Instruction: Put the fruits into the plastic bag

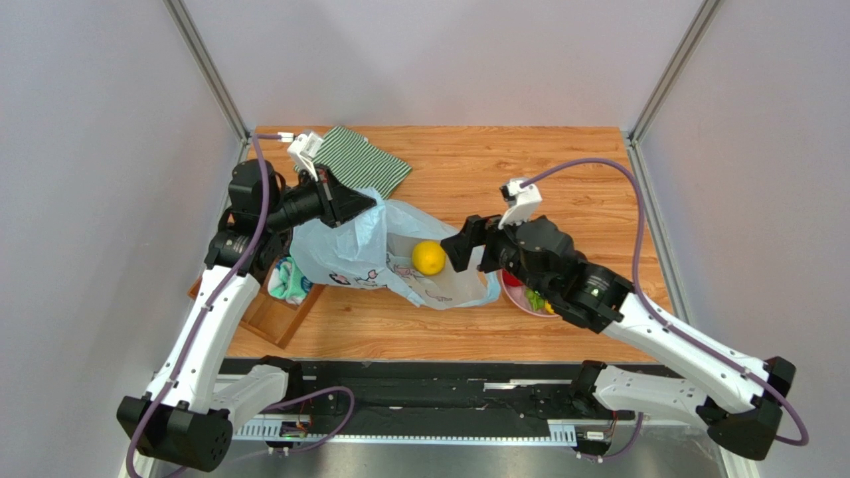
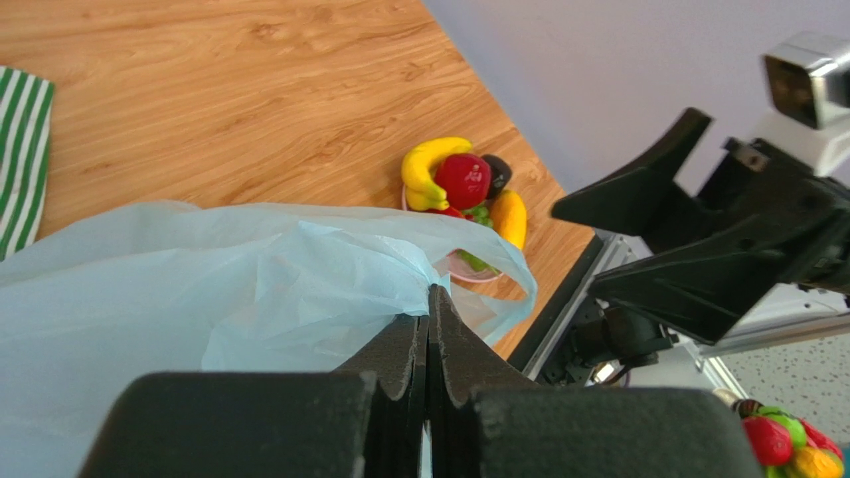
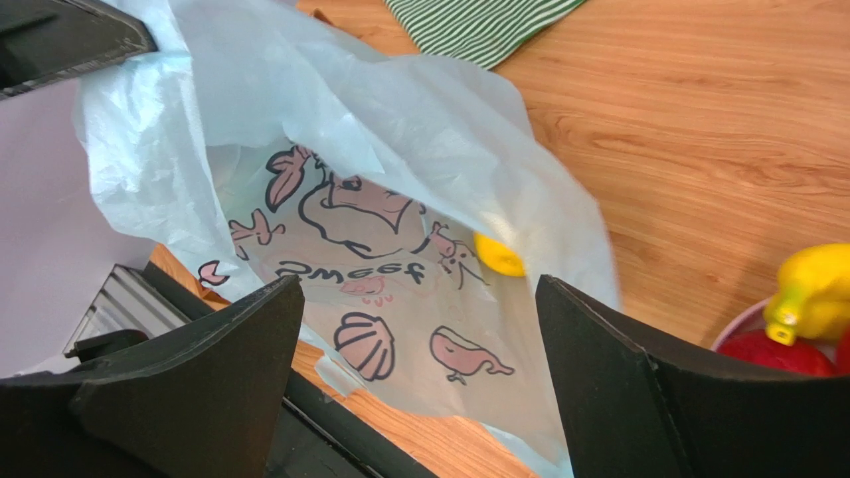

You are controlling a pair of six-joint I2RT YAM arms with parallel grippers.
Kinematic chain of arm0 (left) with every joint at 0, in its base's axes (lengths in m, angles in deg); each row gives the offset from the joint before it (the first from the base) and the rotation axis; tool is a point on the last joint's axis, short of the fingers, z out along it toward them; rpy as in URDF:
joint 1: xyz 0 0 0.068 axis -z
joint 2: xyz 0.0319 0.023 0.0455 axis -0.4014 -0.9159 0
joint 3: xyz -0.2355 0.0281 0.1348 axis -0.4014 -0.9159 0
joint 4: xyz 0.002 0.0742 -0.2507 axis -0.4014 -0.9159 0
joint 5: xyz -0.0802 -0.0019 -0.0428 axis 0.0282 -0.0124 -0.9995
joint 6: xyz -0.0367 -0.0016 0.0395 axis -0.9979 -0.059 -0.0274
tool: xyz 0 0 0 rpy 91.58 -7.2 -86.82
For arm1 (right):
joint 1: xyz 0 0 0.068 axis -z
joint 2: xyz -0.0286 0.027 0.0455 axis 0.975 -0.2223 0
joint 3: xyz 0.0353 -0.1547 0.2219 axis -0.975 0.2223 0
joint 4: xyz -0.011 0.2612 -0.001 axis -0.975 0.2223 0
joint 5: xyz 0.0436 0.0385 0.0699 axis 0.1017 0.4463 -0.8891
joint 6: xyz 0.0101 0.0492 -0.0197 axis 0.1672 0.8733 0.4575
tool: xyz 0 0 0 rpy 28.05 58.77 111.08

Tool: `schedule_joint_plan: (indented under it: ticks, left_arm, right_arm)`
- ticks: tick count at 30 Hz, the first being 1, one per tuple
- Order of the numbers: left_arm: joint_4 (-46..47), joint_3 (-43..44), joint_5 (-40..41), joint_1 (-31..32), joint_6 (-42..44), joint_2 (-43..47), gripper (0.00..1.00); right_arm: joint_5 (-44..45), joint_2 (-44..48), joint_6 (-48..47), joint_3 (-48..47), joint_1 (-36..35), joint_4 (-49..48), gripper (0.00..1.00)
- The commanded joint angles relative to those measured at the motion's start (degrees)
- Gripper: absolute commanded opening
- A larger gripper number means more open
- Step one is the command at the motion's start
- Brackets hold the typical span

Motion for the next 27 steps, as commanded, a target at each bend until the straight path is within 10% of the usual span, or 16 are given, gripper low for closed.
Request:
schedule_joint_plan:
  ticks: [1,10,27]
  left_arm:
    - [-1.59,0.45,-0.31,-1.33,4.04,-2.0,0.0]
    - [-2.2,-1.4,-1.9,-3.62,5.0,-0.87,0.0]
    - [-1.68,-2.01,-4.01,-5.46,4.3,-0.95,0.0]
  right_arm:
    - [6.52,3.87,-1.9,-0.03,1.56,7.95,0.92]
    - [0.82,4.33,-3.13,3.22,24.04,15.25,0.95]
    - [-4.45,-8.24,-6.03,7.0,36.37,11.23,0.98]
